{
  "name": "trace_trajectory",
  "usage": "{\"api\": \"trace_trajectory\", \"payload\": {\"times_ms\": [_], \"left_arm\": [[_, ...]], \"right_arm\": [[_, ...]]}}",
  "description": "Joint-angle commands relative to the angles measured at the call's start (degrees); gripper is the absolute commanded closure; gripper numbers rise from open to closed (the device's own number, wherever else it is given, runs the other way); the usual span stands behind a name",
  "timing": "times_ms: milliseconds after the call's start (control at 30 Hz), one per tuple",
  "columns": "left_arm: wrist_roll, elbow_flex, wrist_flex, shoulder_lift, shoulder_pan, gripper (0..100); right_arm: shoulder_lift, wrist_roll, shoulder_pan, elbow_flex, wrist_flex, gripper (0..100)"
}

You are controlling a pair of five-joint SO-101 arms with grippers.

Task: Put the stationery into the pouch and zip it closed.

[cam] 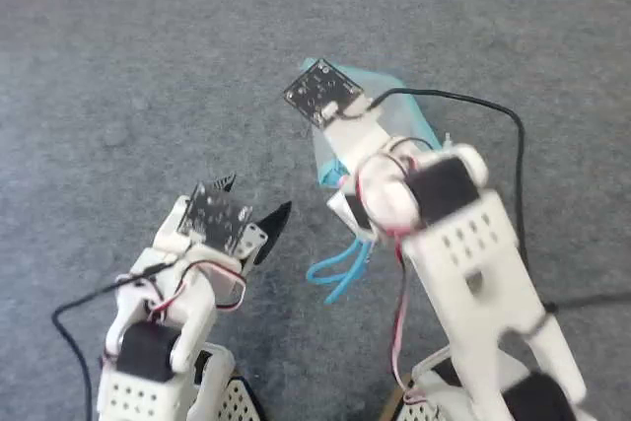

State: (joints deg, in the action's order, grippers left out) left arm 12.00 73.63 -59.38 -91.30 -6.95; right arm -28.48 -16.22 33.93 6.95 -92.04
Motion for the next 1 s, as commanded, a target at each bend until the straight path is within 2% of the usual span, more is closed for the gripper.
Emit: {"api": "trace_trajectory", "payload": {"times_ms": [0,300,533,733,967], "left_arm": [[-5.0,-9.5,3.5,12.6,-1.1,73],[-7.2,-12.9,3.3,14.0,-1.1,73],[-8.7,-11.3,3.4,14.2,-7.2,73],[-9.1,-8.0,6.9,14.2,-7.1,74],[-9.1,-6.8,7.7,14.2,-7.2,75]], "right_arm": [[-8.7,0.7,1.6,2.6,2.9,99.1],[-13.1,-0.9,1.6,13.5,9.4,99.1],[-13.5,-0.6,2.7,12.7,10.8,99.1],[-13.7,-0.7,6.0,10.6,8.2,99.1],[-13.7,-0.7,6.0,9.7,7.4,99.1]]}}
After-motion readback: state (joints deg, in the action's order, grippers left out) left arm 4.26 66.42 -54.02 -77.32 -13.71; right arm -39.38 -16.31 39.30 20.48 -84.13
